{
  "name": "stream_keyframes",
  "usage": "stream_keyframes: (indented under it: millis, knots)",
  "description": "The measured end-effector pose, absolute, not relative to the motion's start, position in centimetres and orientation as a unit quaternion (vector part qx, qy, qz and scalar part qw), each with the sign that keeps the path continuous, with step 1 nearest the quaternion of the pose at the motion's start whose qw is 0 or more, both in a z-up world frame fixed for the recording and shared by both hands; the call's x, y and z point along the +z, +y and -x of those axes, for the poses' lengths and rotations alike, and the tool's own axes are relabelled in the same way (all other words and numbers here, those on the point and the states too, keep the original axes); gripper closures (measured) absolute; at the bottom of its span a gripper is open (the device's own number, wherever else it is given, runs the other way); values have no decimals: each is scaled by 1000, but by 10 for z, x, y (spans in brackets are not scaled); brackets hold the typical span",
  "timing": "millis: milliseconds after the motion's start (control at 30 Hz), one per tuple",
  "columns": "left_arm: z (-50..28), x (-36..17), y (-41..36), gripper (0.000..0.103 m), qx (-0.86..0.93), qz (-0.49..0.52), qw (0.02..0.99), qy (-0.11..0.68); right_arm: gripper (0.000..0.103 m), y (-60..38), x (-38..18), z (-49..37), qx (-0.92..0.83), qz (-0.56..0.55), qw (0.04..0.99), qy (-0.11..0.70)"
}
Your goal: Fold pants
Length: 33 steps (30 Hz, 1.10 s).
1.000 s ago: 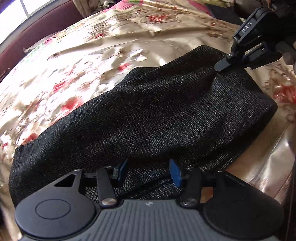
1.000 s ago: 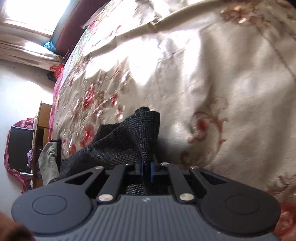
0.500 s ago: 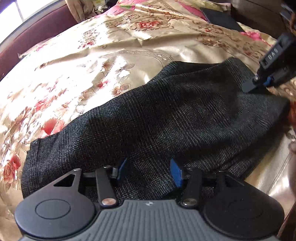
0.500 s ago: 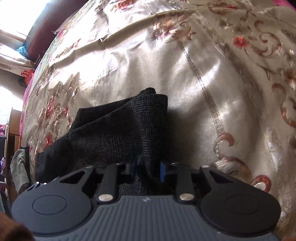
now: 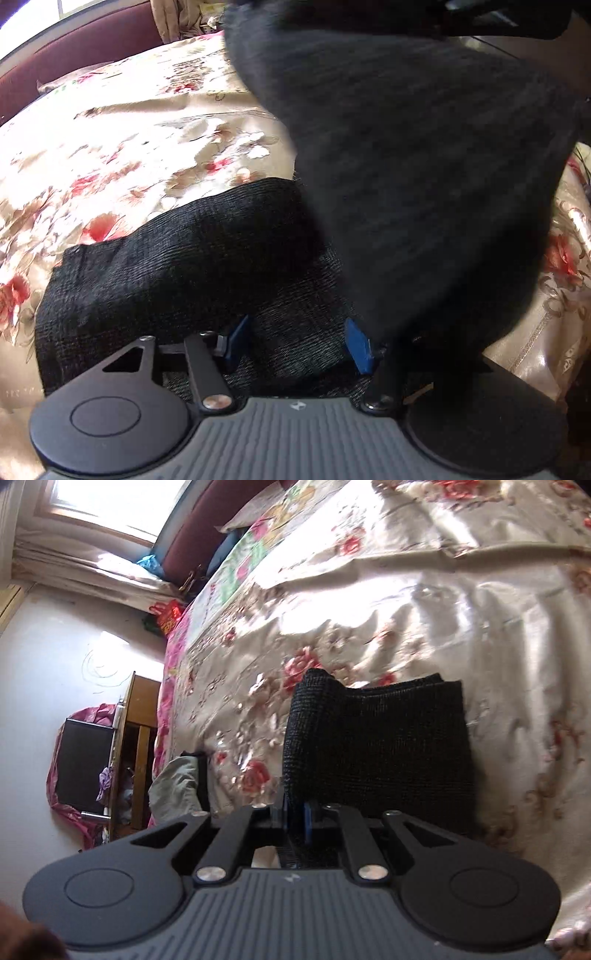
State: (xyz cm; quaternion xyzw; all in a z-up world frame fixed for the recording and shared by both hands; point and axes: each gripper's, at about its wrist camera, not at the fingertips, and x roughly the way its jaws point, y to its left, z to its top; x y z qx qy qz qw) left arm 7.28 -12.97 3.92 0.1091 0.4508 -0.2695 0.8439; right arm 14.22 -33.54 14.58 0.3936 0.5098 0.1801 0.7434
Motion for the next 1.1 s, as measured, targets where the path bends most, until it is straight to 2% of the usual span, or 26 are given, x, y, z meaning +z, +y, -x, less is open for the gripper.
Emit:
stream_keyframes:
  millis: [233,533,600,700,767,933,1100]
  knots:
    - [-55,44,-64,34,-286,-75,844,447,93,-230,113,-165,201,-338,727,563]
    - [-61,34,-27,34,-301,-20,842,447,92,-166,104,-170,191,-246,742,594]
    - [-59,33,-23,34,-304,-10,842,446,91,-150,101,-169,195,-198,753,596]
    - [-49,36,-19,34,-304,-9,841,448,82,-128,90,-165,227,-144,738,619]
    - [-36,39,-14,34,-299,-9,839,455,82,-119,83,-159,248,-141,719,634]
    - [-13,42,7,34,-279,-3,830,483,84,-100,86,-141,268,-43,737,619]
    - [-16,44,22,34,-252,35,834,489,81,-100,94,-138,276,-34,743,609]
